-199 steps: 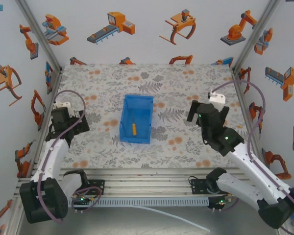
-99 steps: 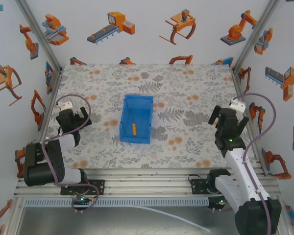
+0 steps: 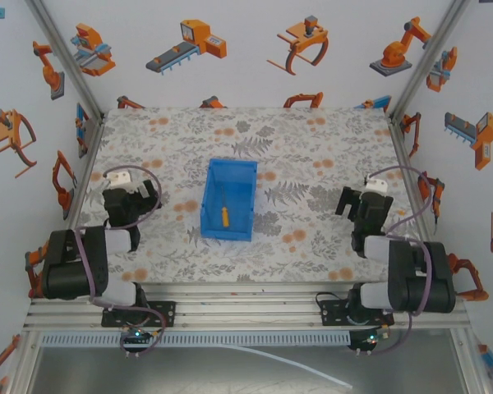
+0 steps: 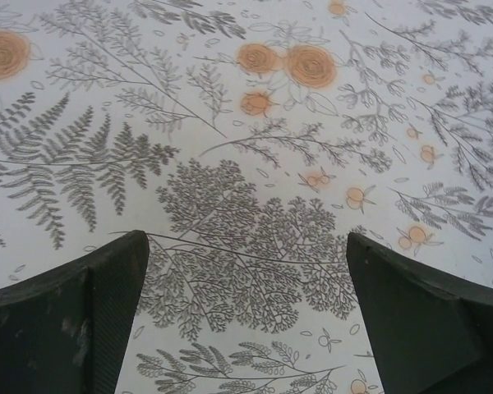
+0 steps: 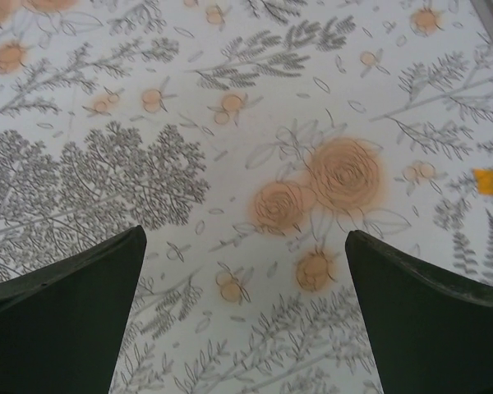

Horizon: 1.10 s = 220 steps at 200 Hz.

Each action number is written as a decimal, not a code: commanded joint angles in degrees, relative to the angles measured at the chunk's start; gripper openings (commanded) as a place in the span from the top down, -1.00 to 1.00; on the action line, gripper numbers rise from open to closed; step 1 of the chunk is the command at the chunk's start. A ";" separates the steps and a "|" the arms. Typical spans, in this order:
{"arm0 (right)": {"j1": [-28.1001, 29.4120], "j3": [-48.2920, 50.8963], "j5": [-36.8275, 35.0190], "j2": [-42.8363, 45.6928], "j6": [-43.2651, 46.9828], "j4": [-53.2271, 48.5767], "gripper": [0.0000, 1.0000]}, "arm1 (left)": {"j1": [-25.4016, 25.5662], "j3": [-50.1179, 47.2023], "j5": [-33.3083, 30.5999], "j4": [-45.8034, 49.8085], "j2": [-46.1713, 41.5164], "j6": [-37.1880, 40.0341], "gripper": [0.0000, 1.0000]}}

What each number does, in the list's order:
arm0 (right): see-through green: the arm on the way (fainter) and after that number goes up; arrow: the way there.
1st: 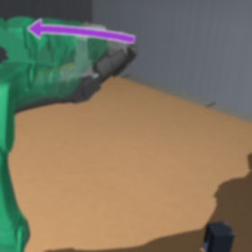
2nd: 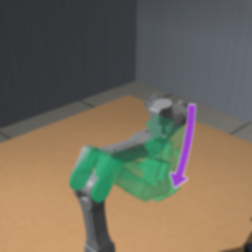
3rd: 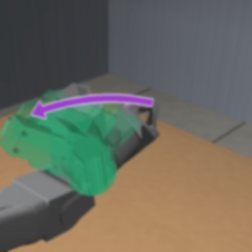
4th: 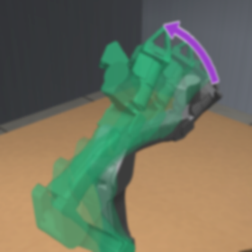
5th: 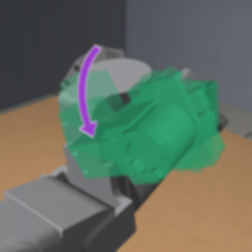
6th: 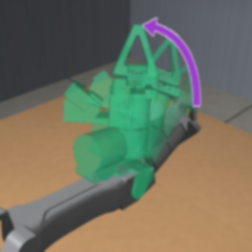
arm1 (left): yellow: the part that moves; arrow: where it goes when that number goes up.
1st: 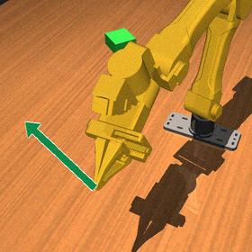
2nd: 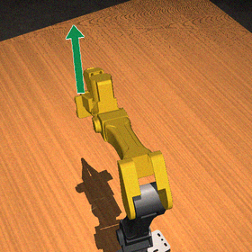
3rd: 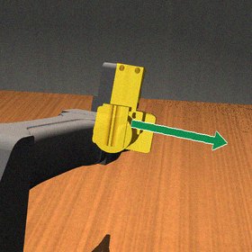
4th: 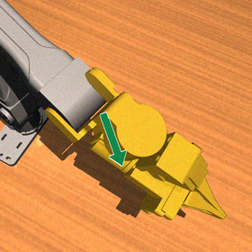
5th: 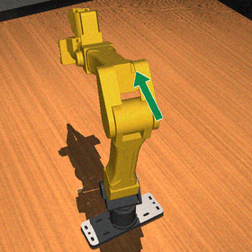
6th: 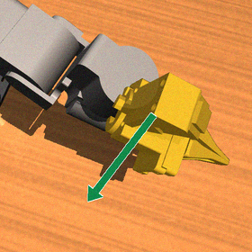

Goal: Put the screwdriver in the bin

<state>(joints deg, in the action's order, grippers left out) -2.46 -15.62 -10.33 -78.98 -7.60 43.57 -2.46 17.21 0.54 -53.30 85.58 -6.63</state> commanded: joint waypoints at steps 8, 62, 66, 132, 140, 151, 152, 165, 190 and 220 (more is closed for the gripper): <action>-0.46 1.09 2.42 -6.19 0.55 16.97 -0.99 | 0.83 -1.89 1.13 -10.26 2.71 2.73 -0.95; -0.51 -5.38 5.21 -9.52 1.42 8.74 -0.99 | 1.64 5.02 -1.94 3.63 2.58 2.50 -0.95; -0.46 -5.32 5.31 -9.38 1.40 8.47 -0.99 | 1.87 5.16 -2.25 3.38 2.75 2.60 -0.95; -0.47 -5.36 5.57 -9.44 1.62 8.44 -0.99 | 2.81 5.75 -4.07 4.64 2.73 3.37 -0.95; -0.47 -5.39 5.67 -9.48 1.67 8.46 -0.99 | 2.98 5.78 -4.29 4.69 2.72 3.54 -0.95; -0.46 -5.55 5.91 -9.52 1.73 8.41 -0.99 | 3.12 5.81 -4.48 4.79 2.76 3.64 -0.95; -0.50 -5.56 5.92 -9.53 1.72 8.39 -0.99 | 3.14 5.81 -4.48 4.78 2.80 3.60 -0.95; -0.47 -5.65 5.96 -9.46 1.73 8.17 -0.99 | 3.24 5.82 -4.58 4.94 2.83 3.66 -0.95; -0.50 -5.65 5.95 -9.43 1.82 8.19 -0.99 | 3.34 5.90 -4.71 5.03 2.78 3.88 -0.95; -0.50 -5.96 6.74 -9.53 2.05 7.67 -0.99 | 3.43 5.99 -4.93 5.08 2.83 3.95 -0.95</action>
<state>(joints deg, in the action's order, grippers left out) -2.55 -20.38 -4.84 -88.49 -6.52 51.22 0.73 22.02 -3.81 -48.40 88.33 -3.81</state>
